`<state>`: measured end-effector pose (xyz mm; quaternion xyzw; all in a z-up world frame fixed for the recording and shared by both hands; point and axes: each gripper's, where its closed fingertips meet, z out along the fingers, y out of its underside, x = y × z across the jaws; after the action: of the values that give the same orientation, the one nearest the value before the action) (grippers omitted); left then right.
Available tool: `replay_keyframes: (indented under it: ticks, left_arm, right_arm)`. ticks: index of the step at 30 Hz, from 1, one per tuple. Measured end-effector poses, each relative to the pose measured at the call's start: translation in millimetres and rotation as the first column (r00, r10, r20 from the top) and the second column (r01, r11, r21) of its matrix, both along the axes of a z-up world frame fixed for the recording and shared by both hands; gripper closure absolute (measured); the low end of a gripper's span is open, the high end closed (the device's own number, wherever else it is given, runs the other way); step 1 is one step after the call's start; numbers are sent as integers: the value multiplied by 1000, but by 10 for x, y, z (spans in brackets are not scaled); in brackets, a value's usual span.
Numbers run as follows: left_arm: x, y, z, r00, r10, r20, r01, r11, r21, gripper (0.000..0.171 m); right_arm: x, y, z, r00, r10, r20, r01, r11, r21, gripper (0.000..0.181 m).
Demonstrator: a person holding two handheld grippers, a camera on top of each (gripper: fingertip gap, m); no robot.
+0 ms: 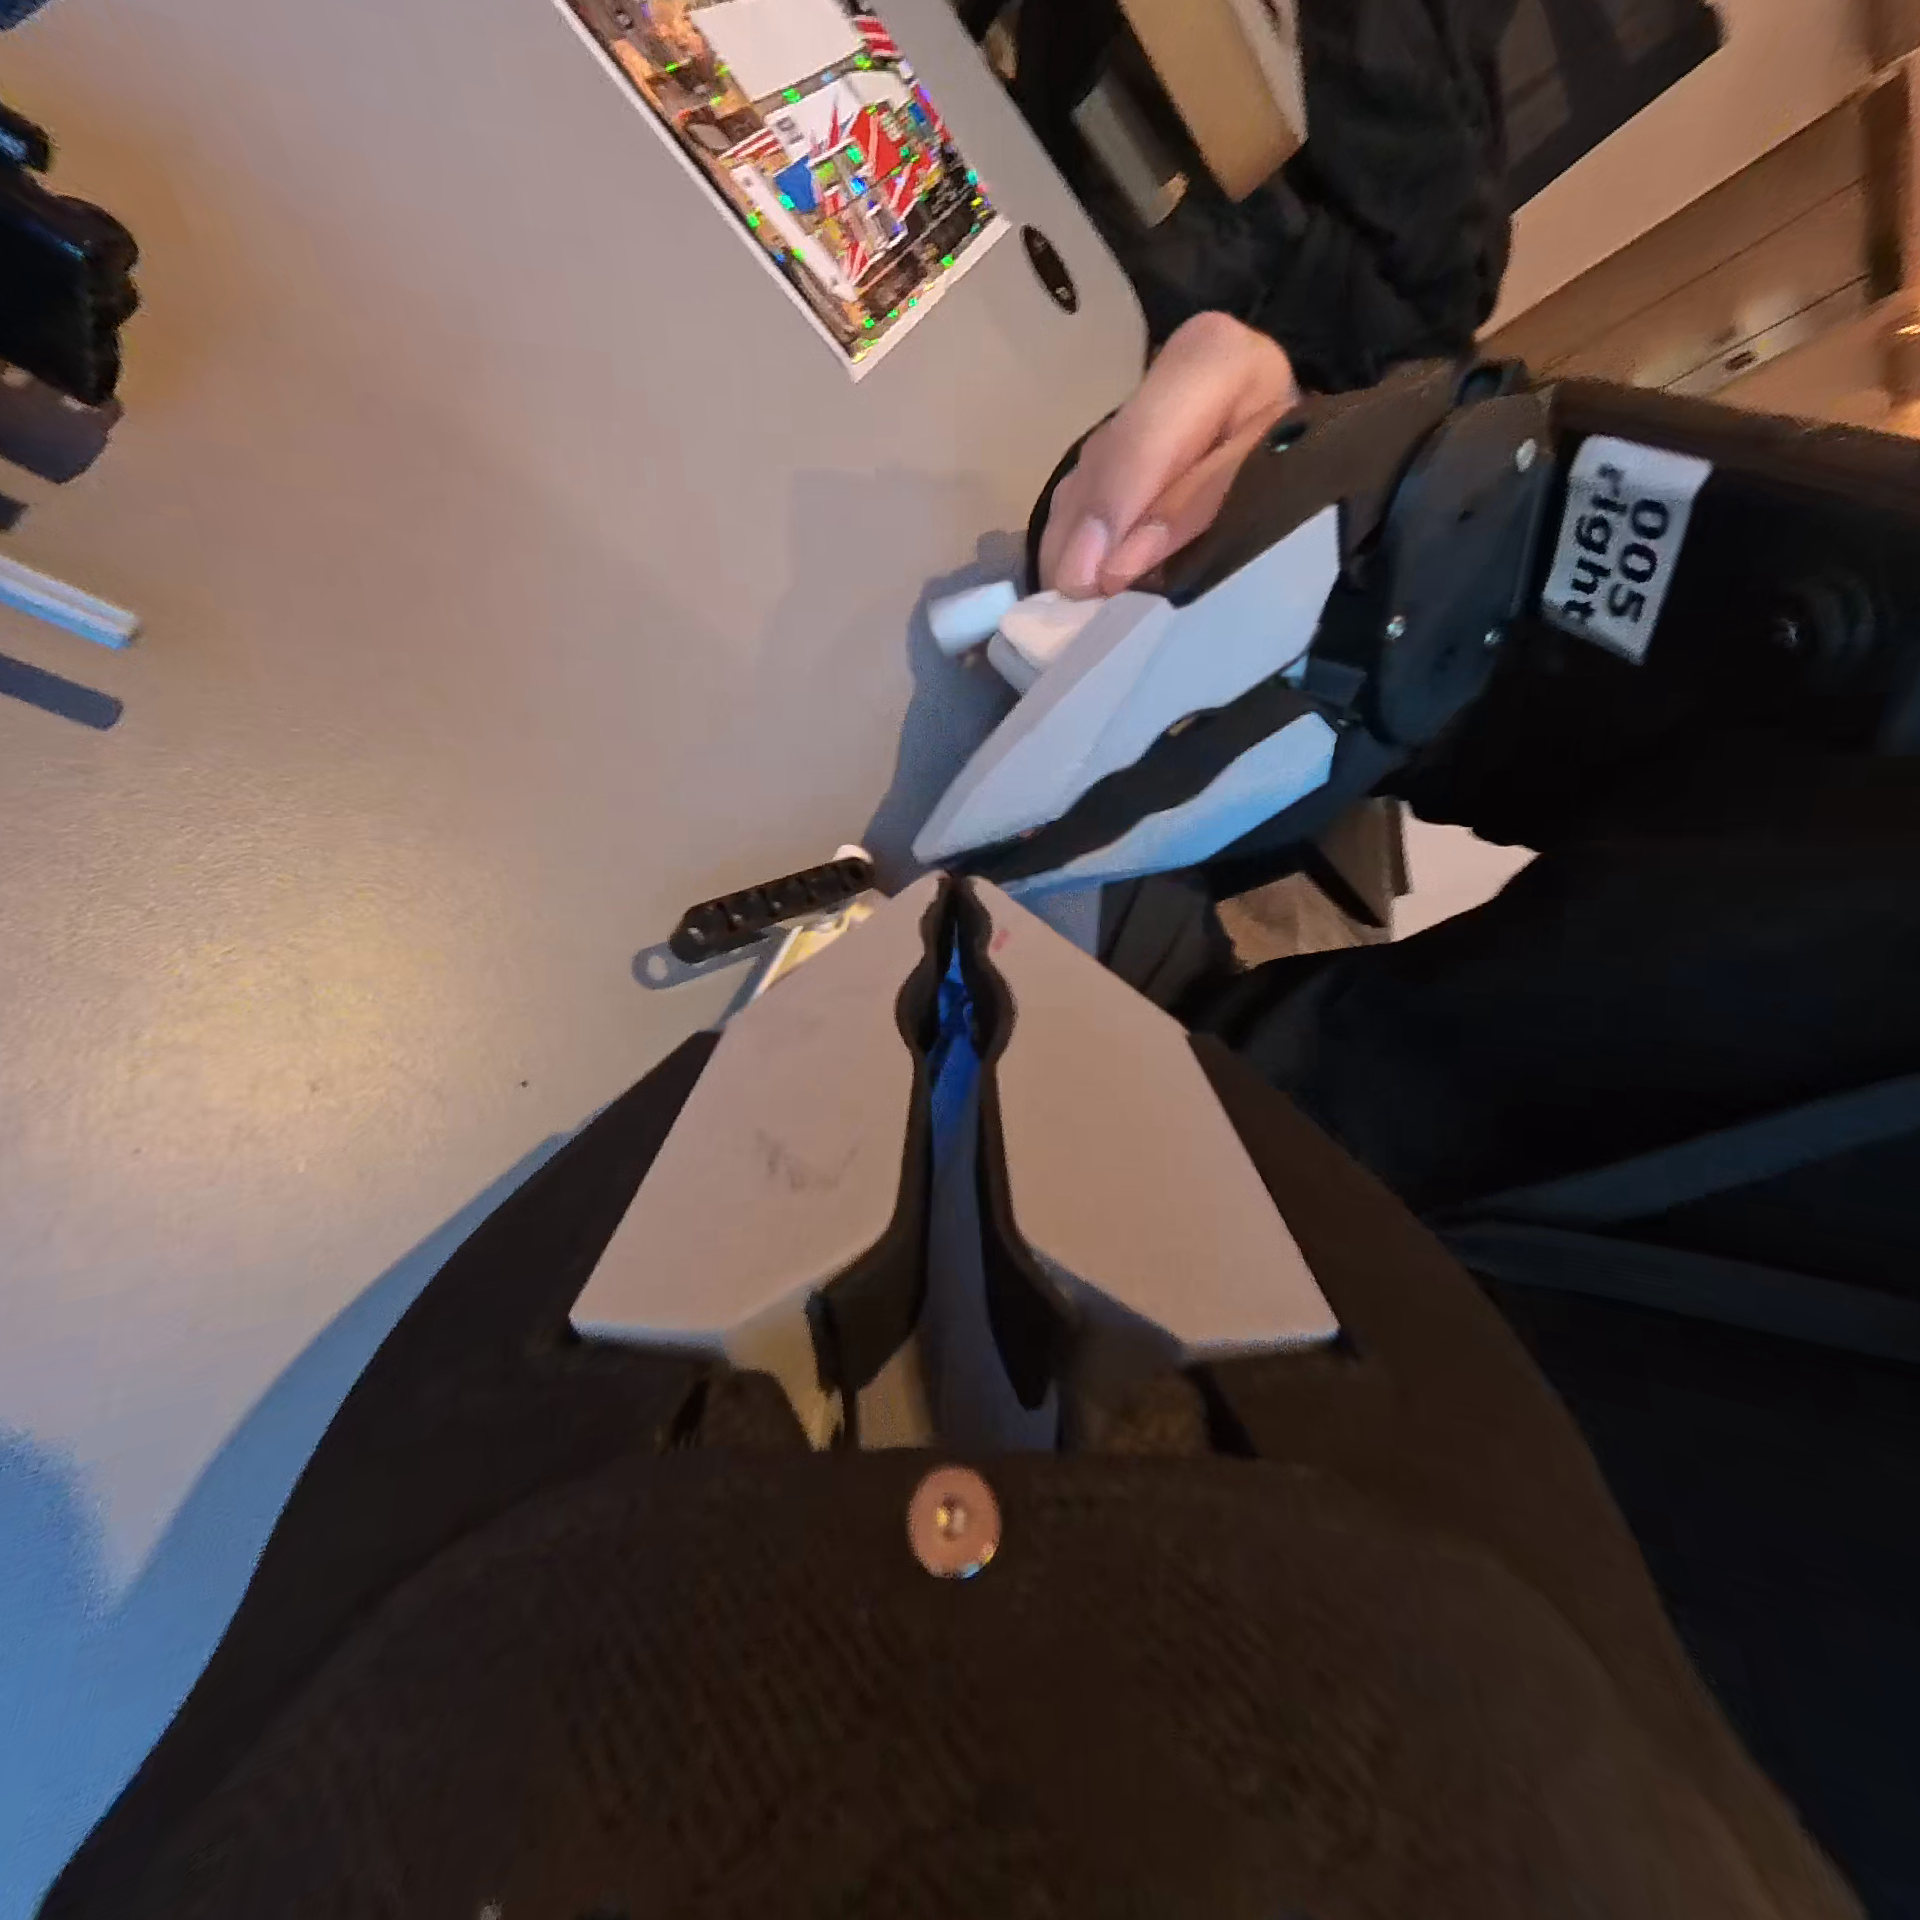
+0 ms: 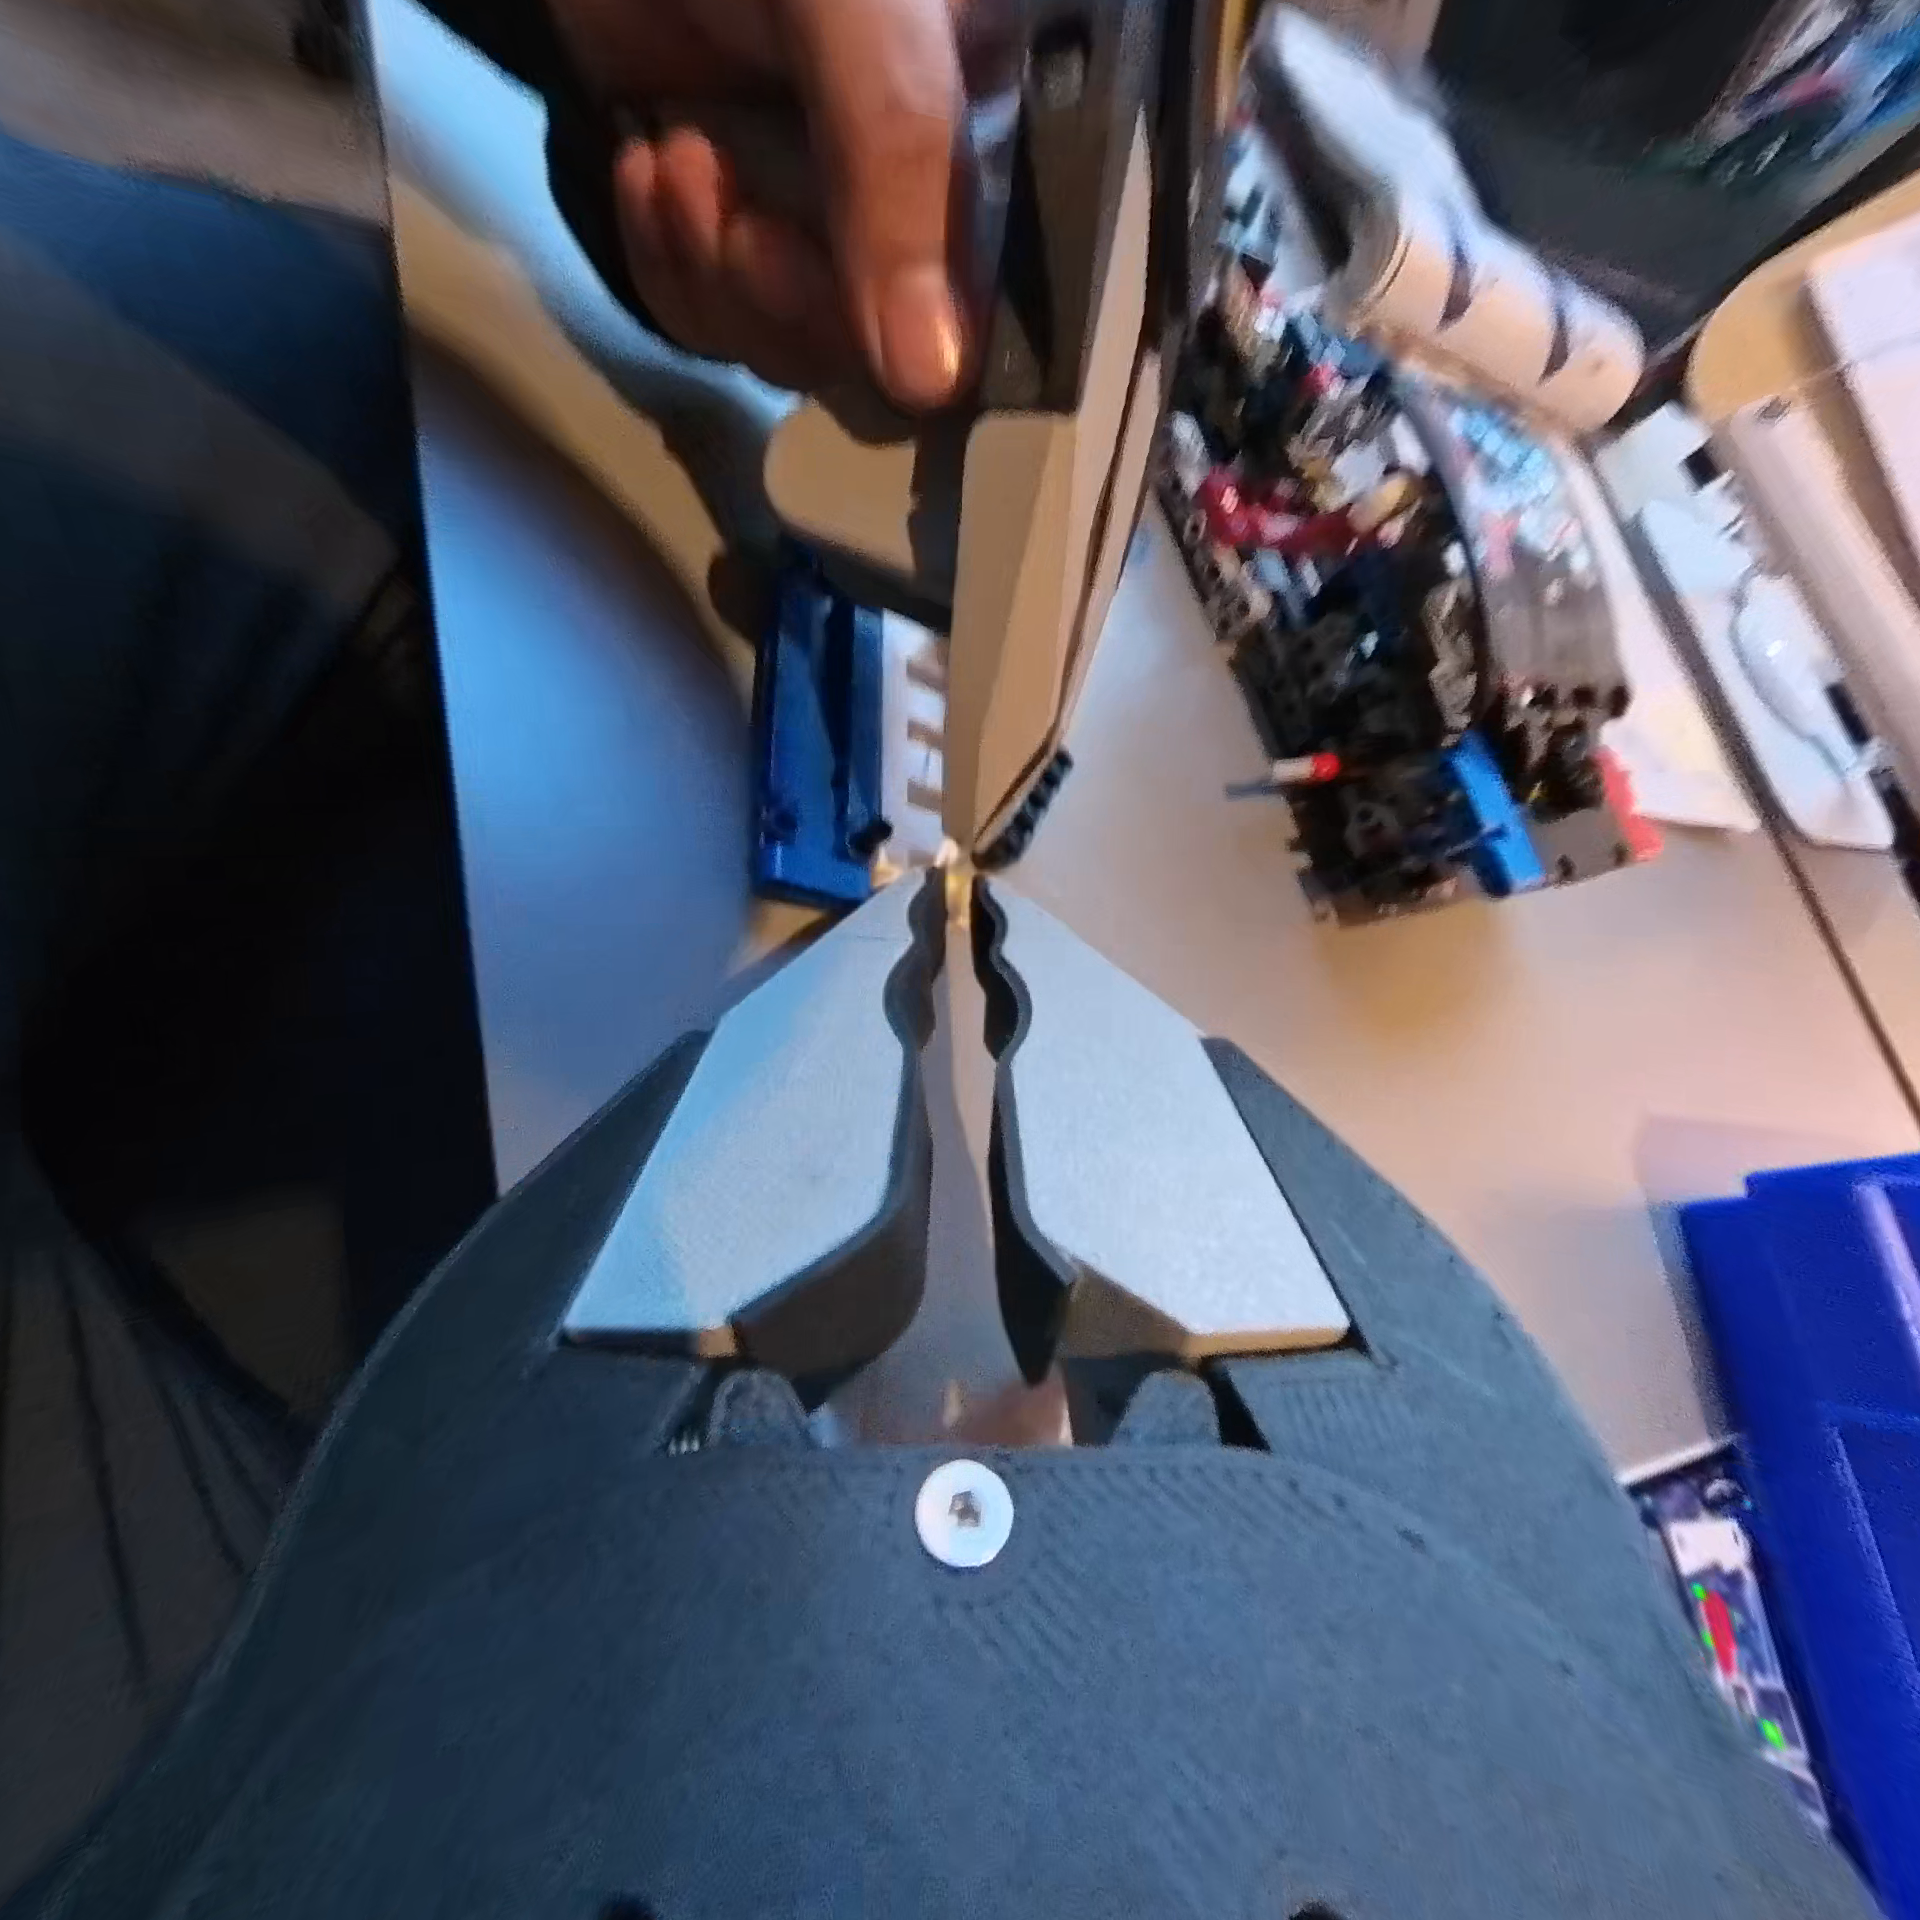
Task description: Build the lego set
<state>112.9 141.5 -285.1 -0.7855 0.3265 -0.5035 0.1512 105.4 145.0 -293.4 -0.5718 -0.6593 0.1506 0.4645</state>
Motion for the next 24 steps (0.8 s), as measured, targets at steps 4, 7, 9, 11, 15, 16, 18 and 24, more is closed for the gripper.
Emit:
replay_keyframes:
  ticks: [4,7,9,11,15,16,18,24]
  left_arm:
    - [-25,29,-76,997,27,-66,-22,997,70,171]
    - [-16,25,-79,997,35,-69,-29,996,85,171]
    - [-22,40,-77,996,44,-75,-36,994,102,171]
    - [-30,46,-53,996,52,-73,-43,992,118,171]
    - [-52,50,-22,995,64,-73,-53,988,142,171]
    - [-59,54,-18,995,68,-75,-56,987,149,171]
    - [-67,60,4,995,77,-69,-65,984,164,171]
    - [-146,90,36,989,115,-95,-90,968,233,171]
  right_arm:
    - [120,187,-15,999,-49,9,48,998,49,181]
    - [184,363,57,994,-98,-40,100,994,37,181]
    - [224,469,127,988,-130,-87,133,991,31,181]
    - [272,562,219,975,-163,-150,167,986,13,181]
    - [391,738,364,938,-236,-254,228,972,-60,181]
    - [418,764,407,926,-246,-285,232,969,-81,181]
    - [483,807,508,896,-265,-357,234,964,-127,181]
    - [928,921,813,821,-363,-440,282,929,-240,177]
